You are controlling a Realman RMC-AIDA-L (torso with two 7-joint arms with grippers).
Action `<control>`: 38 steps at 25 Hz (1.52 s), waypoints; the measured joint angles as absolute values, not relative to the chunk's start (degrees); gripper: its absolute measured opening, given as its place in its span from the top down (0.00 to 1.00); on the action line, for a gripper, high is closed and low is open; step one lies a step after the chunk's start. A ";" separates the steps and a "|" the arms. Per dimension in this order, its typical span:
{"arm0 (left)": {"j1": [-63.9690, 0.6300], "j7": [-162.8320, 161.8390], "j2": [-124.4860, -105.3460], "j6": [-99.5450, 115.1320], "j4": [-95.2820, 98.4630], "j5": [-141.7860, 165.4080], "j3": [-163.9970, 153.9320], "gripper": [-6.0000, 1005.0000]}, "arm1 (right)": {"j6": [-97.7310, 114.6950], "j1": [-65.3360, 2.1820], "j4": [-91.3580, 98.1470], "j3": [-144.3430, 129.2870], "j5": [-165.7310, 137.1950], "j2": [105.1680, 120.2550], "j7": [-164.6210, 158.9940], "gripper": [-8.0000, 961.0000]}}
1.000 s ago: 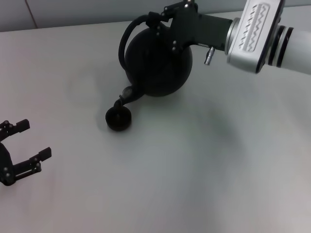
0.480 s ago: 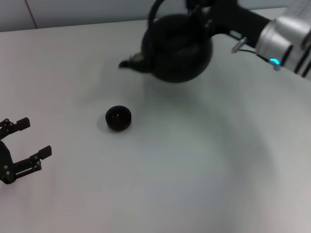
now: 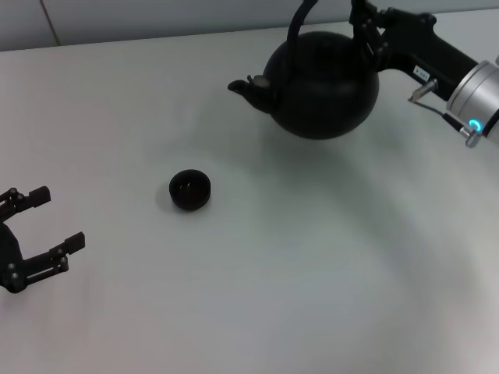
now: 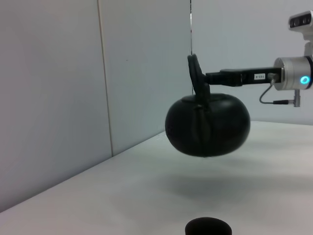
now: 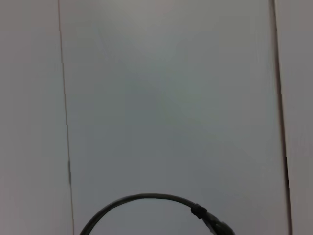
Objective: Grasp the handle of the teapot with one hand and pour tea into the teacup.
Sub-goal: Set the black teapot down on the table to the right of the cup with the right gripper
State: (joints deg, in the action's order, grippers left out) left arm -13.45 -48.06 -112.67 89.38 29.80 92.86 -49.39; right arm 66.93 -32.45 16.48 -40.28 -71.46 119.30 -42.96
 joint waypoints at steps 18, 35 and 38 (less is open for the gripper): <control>-13.44 -47.90 -112.56 89.38 29.80 92.90 -49.39 0.17 | 67.24 -32.53 4.35 -38.97 -65.01 119.64 -24.81 0.91; -13.36 -47.99 -112.73 89.38 29.80 93.42 -49.39 0.17 | 66.66 -32.73 1.37 -37.96 -64.84 119.61 -23.37 0.91; -13.19 -47.99 -112.75 89.38 29.79 93.43 -49.40 0.17 | 66.49 -32.72 0.80 -37.95 -64.84 119.61 -23.42 0.91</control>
State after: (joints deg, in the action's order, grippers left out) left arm -13.19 -47.99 -112.75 89.38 29.79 93.43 -49.40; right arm 66.49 -32.72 0.80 -37.96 -64.84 119.61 -23.42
